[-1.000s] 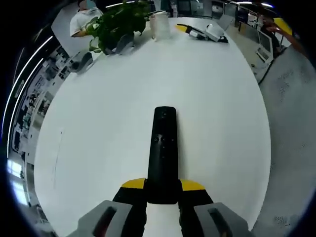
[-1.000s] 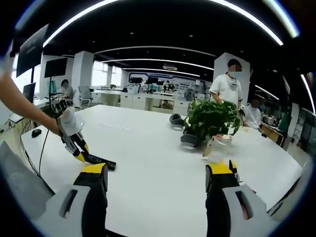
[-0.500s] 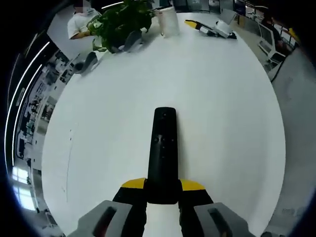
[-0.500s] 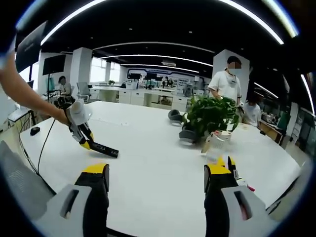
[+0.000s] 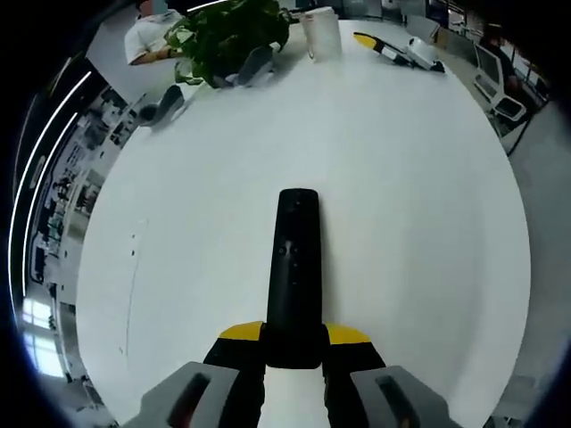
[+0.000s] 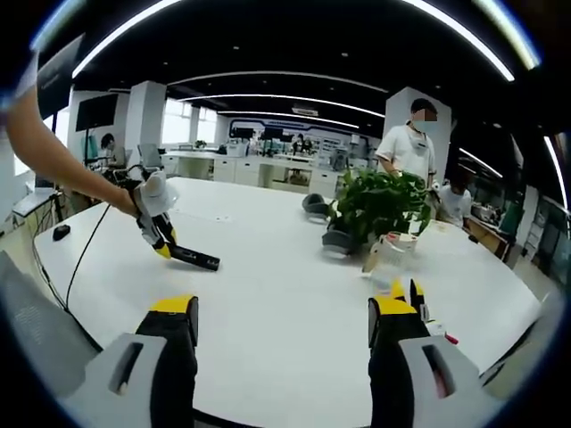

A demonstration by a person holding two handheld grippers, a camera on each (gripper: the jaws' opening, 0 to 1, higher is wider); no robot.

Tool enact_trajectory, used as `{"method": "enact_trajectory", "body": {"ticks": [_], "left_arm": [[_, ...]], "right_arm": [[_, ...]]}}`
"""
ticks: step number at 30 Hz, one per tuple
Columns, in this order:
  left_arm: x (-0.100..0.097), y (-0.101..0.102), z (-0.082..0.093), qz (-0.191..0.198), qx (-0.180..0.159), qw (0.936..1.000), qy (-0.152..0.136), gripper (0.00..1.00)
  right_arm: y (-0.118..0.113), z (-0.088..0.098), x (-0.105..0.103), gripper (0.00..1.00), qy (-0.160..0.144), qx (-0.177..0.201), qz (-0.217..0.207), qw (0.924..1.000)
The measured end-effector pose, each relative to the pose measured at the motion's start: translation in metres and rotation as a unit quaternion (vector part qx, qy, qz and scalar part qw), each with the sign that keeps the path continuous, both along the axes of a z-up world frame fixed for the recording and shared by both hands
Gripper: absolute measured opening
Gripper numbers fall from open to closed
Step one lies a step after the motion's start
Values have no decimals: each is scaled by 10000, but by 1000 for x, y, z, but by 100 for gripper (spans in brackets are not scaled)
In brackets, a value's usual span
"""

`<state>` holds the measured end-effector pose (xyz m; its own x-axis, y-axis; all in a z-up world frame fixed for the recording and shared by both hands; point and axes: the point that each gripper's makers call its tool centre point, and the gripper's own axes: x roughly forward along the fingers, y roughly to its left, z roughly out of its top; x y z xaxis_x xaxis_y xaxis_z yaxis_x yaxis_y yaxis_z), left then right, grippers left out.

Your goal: Press the specified remote control buttons in sequence, fully releasing each button before pressing the next.

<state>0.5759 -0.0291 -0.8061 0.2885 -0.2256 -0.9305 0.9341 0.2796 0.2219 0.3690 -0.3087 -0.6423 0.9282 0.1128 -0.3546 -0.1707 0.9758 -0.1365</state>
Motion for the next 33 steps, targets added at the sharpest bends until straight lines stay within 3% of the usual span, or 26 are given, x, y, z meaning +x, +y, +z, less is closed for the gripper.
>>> {"method": "enact_trajectory", "body": {"ticks": [14,21,33], "left_arm": [[35,5,-6,-13,235,9997,-53,23],[49,-1,-12,-249,429,9987,-83,23],[59,-2,-20,-454,731,9963,16,23]], "right_arm": [[-1,-4,1,80,81,-39,-23,10000],[-3,-4,1,79,80,-32,-51,9999],[-1,-4,1,78,115,-23,-41,9999]]}}
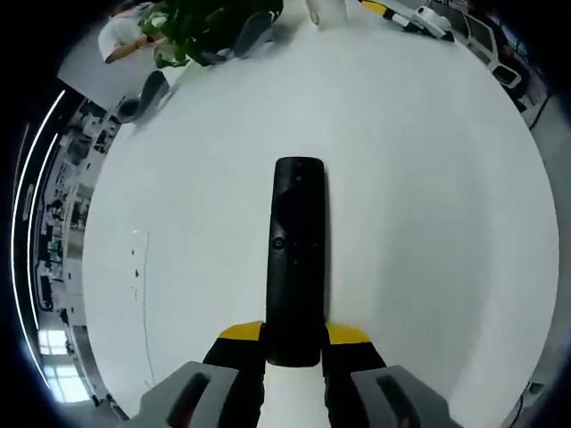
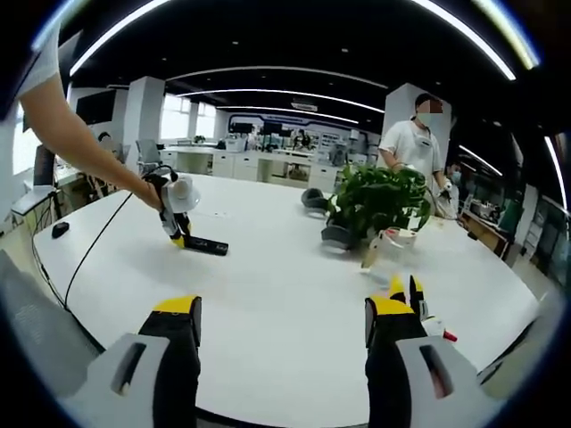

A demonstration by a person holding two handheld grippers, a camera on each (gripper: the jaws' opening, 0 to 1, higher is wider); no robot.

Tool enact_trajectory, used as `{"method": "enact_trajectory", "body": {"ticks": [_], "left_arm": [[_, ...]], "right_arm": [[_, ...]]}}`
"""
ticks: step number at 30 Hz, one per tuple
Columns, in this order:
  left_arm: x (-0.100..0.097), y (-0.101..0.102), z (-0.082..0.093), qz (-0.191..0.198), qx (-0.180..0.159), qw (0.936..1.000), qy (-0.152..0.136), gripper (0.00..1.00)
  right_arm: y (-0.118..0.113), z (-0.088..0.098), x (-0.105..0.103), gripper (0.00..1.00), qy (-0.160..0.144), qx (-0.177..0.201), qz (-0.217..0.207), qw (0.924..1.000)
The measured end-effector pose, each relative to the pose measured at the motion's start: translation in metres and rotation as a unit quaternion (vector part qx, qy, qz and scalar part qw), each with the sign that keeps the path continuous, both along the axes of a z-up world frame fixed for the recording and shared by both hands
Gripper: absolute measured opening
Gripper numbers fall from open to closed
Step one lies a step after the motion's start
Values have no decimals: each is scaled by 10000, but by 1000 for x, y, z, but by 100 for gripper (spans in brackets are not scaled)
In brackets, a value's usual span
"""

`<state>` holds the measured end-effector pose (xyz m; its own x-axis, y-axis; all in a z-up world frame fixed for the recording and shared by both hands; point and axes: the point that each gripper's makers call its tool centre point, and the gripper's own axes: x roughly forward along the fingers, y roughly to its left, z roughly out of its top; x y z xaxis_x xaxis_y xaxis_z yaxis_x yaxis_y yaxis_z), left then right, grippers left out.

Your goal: Press the specified remote control buttons in sequence, fully releasing each button before pressing the next.

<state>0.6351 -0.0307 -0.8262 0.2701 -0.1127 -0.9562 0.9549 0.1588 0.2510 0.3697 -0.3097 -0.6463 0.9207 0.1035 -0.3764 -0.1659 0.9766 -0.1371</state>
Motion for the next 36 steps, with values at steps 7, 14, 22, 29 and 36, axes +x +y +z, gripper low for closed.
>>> {"method": "enact_trajectory", "body": {"ticks": [7,14,22,29,36], "left_arm": [[2,0,-1,-74,11,9999,101,23],[2,-1,-2,-391,-26,9991,149,24],[5,0,-1,-192,-81,9998,-75,30],[8,4,2,393,-167,9989,-177,34],[22,15,10,975,-483,9920,-634,58]], "right_arm": [[0,0,0,77,20,17,2,10000],[0,0,1,77,0,17,9,10000],[0,2,1,78,-46,31,15,10000],[0,3,1,80,-47,44,6,10000],[-3,5,2,87,-98,139,-69,9998]]}}
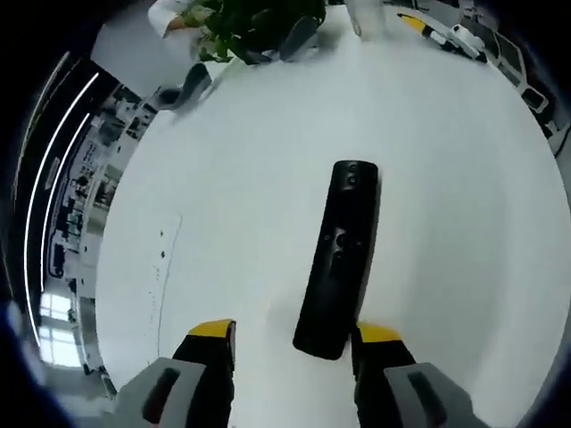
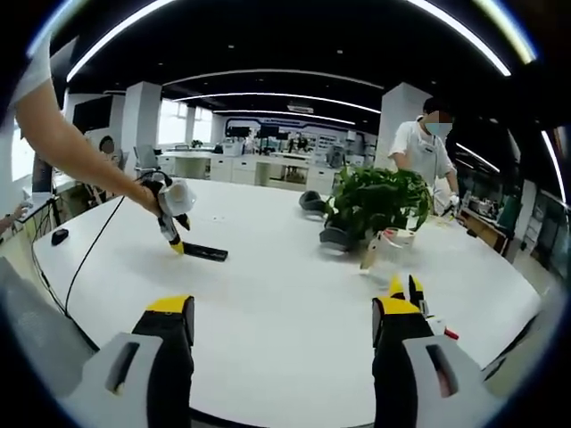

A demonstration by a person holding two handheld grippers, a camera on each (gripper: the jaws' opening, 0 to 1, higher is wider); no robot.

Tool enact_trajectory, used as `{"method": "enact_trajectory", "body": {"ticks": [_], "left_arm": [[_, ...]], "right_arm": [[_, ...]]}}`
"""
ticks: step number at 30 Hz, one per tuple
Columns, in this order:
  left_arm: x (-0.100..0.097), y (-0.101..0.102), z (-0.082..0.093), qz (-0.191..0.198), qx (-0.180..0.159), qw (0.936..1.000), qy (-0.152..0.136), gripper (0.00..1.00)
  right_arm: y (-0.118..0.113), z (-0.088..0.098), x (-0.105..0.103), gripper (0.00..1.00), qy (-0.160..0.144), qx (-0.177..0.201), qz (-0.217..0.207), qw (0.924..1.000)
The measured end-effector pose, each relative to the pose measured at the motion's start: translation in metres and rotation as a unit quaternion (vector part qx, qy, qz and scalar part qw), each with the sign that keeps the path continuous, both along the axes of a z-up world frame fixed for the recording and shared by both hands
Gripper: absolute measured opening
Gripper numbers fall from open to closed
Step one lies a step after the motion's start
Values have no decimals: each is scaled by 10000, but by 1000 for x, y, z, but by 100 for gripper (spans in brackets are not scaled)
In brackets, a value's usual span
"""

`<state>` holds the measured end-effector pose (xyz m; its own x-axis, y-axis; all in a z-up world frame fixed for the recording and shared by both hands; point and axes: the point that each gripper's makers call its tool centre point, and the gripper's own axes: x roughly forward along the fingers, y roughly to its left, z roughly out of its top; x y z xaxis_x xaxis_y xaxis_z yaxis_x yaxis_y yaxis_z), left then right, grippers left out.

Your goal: Press the specified remote control buttons in sequence, fully releasing each button before pressing the next.

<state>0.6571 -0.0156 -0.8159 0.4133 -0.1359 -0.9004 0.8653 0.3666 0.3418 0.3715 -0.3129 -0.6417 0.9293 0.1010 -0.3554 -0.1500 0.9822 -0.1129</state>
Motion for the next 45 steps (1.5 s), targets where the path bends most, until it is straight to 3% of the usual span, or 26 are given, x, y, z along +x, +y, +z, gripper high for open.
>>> {"method": "enact_trajectory", "body": {"ticks": [3,5,10,18,23,25,29,34,37,39,42,45], "left_arm": [[-3,6,1,386,-117,9992,49,70],[-5,9,3,593,-276,9978,52,84],[-9,14,15,847,-639,9943,-103,99],[-33,26,39,1115,-1024,9882,-211,100],[-50,20,63,1384,-1720,9746,-385,100],[-57,20,69,1424,-1839,9716,-432,100],[-75,15,85,1530,-2296,9596,-550,100],[-101,13,100,1788,-2852,9394,-646,100],[-117,11,113,2036,-3356,9161,-818,100],[-130,9,121,2147,-3602,9038,-854,100],[-145,9,127,2248,-3786,8932,-910,100],[-160,7,132,2422,-4097,8744,-942,100]], "right_arm": [[-1,-1,1,91,23,68,-26,10000],[-2,0,1,94,12,127,-57,9999],[-6,1,1,100,-26,251,-205,9995],[-7,-1,1,100,69,436,-245,9987],[-8,2,0,100,-8,432,-274,9987],[-8,2,0,100,-12,452,-272,9986],[-6,2,0,100,-25,464,-250,9986],[-7,2,0,100,-36,469,-274,9985],[-8,2,0,100,-34,464,-287,9985],[-8,3,-1,100,-62,454,-287,9985],[-9,2,-1,100,-42,465,-307,9984],[-10,3,-1,100,-51,489,-331,9982]]}}
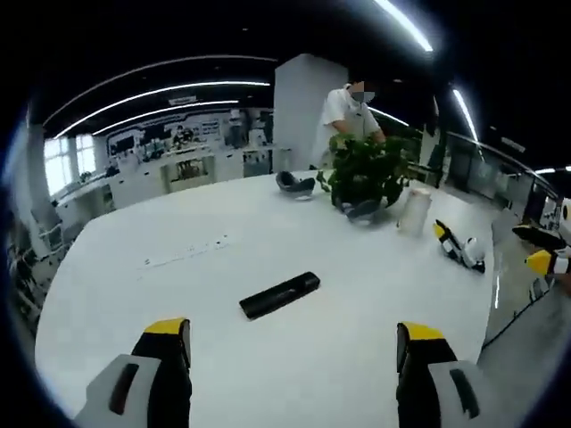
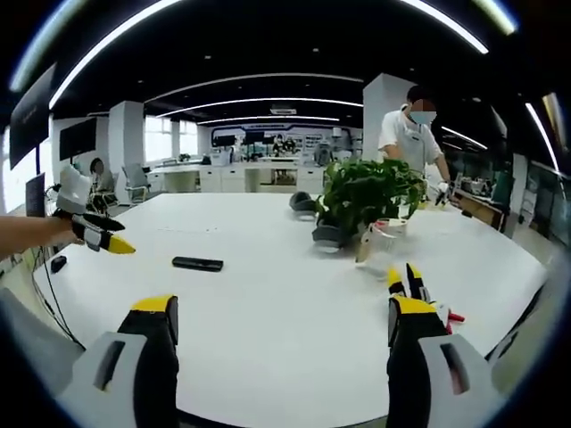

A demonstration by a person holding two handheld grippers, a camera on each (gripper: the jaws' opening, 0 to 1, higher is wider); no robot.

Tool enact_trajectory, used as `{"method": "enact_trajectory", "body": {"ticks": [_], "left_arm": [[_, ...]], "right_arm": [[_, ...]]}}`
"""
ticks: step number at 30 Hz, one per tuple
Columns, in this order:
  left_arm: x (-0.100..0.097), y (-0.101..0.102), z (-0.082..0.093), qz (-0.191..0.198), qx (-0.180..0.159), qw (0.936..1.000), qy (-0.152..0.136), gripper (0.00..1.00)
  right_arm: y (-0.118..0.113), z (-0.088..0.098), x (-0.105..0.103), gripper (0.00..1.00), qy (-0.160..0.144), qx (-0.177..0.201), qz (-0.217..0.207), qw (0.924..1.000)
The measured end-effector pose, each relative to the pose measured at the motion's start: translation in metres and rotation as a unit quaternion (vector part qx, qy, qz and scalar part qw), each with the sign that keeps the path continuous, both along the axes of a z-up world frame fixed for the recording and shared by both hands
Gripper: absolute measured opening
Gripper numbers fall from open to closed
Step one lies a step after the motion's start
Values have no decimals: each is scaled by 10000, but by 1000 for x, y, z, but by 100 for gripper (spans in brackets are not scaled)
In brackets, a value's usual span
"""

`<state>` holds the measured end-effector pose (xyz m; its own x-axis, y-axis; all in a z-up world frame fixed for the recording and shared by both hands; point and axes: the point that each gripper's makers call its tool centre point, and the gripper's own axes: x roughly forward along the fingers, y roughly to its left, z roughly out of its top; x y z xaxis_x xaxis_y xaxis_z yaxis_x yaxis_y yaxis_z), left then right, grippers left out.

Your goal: Press the specified remote control buttons in sequence, fully releasing each button before pressing the next.

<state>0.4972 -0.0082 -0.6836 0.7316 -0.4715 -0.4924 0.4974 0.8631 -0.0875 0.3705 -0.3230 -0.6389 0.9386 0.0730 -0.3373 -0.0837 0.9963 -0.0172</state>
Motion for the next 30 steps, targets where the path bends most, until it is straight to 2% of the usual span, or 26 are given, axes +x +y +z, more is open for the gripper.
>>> {"method": "enact_trajectory", "body": {"ticks": [2,6,8,10,15,21,25,28,30], "left_arm": [[-9,1,2,91,-124,9999,-4,100],[-23,2,8,162,-102,9998,-89,100],[-29,3,17,326,-335,9988,-164,100],[-39,5,21,389,-418,9983,-118,100],[-62,16,34,730,-376,9959,-389,100],[-79,29,45,1024,-345,9919,-668,100],[-92,37,44,1204,-244,9900,-699,100],[-99,44,46,1527,-285,9845,-809,100],[-103,46,43,1568,-235,9839,-823,100]], "right_arm": [[-1,0,0,100,-5,3,-14,10000],[-1,-1,0,100,19,-14,-11,10000],[0,-1,0,100,23,-29,3,10000],[1,-2,0,100,32,-38,36,10000],[1,-2,0,100,34,-62,53,10000],[2,0,-1,100,-10,-76,73,9999],[2,0,-1,99,-18,-93,78,9999],[2,-1,-1,99,4,-81,87,9999],[3,-1,-1,98,2,-100,114,9999]]}}
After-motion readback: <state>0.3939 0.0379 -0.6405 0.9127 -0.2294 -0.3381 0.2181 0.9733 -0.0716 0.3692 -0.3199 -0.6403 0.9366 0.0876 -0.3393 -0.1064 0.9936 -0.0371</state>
